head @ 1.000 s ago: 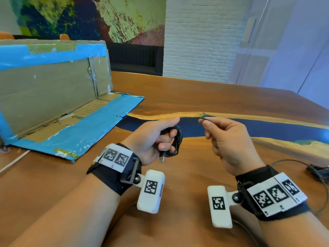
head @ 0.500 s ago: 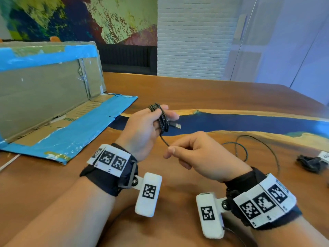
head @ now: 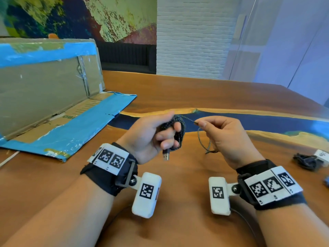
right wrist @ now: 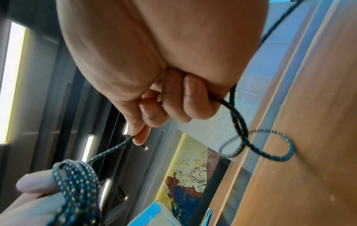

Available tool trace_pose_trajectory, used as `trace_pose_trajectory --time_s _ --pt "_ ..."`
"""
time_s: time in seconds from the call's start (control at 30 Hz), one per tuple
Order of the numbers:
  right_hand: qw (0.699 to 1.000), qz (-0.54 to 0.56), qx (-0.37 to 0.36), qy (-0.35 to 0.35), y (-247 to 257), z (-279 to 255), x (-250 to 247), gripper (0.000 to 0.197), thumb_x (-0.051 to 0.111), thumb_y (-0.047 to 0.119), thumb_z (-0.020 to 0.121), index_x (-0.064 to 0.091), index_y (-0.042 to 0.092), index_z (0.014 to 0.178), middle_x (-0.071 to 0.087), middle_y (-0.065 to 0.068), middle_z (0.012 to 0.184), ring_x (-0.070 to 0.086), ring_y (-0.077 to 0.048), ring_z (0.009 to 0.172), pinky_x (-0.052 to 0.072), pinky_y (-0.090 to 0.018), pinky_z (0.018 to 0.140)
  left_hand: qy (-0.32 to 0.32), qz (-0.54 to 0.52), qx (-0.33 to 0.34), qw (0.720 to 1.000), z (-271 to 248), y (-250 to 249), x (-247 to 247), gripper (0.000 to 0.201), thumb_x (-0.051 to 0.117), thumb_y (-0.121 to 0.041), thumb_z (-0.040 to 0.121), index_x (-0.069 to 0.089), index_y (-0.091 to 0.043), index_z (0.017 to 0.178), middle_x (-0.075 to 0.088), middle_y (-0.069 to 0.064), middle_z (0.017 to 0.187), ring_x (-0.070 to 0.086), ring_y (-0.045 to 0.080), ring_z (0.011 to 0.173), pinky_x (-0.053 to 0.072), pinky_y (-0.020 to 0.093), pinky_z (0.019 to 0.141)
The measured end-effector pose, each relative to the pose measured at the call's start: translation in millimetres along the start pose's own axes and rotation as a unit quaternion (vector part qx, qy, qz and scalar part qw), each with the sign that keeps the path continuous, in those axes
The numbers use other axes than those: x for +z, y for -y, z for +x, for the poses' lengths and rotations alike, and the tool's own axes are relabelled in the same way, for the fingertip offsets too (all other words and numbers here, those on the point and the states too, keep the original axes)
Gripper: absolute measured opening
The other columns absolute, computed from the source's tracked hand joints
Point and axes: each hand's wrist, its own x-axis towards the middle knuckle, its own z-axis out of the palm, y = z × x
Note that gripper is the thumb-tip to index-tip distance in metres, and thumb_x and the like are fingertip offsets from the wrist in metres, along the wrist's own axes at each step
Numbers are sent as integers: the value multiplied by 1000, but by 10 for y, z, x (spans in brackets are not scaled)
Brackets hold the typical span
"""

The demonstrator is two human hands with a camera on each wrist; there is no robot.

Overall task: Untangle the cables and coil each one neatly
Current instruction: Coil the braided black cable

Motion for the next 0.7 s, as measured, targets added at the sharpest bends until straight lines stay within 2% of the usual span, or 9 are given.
trace_pose_trajectory --time_s 0.13,0.23,0.3,0.43,0.5,0.57,0.6,0.67,0.7 --pt "997 -45 24 53 -41 1 17 20 60 17 103 80 15 100 51 3 56 38 -2 43 33 -11 45 -25 -185 64 980 35 -78 -55 49 34 -35 107 65 -3 87 32 -4 53 40 14 45 54 27 65" --pt "984 -93 62 136 -43 -27 83 22 59 21 104 80 22 101 63 -1 62 39 -14 47 35 -23 47 -42 -273 115 954 68 -94 -107 45 30 -29 111 61 2 110 45 -1 64 53 18 64 56 30 82" --pt "971 -100 84 198 -22 -72 125 21 60 21 104 81 22 101 66 -4 64 44 -22 51 42 -29 51 -71 -270 148 949 114 -79 -144 43 28 -26 112 56 4 123 55 2 75 64 21 80 54 32 90" --pt "940 -92 79 318 79 -194 224 20 63 25 101 82 17 99 64 -6 60 57 -22 59 50 -37 70 -161 -93 177 966 184 -14 -152 36 27 -19 113 55 1 124 69 4 80 72 23 96 55 36 89" --pt "937 -60 52 339 131 -233 250 22 63 25 101 82 15 95 58 -10 55 60 -24 59 50 -34 68 -169 15 155 973 171 7 -141 31 32 -17 112 59 -2 119 72 5 79 71 26 97 52 43 93" --pt "946 -14 21 324 161 -241 229 21 64 23 101 80 11 95 51 -15 50 60 -25 52 54 -29 70 -155 117 107 975 137 26 -130 29 39 -17 111 63 -1 115 73 8 81 69 30 92 51 46 91" --pt "951 17 10 310 174 -235 207 19 65 22 100 79 10 95 49 -12 47 57 -24 46 57 -32 72 -137 172 82 972 114 37 -116 30 42 -18 110 65 1 113 72 10 81 67 31 88 51 47 88" --pt "962 83 -6 260 187 -194 142 18 66 20 96 75 5 92 48 0 43 43 -17 35 53 -35 58 -63 251 41 965 70 57 -61 42 44 -26 109 69 5 98 69 13 76 65 35 80 50 51 88" --pt "969 110 -9 219 176 -161 102 20 66 21 93 73 2 89 45 3 43 35 -15 34 43 -31 49 -18 266 22 963 46 61 -32 50 44 -34 109 70 5 90 65 12 68 64 36 74 51 50 87"
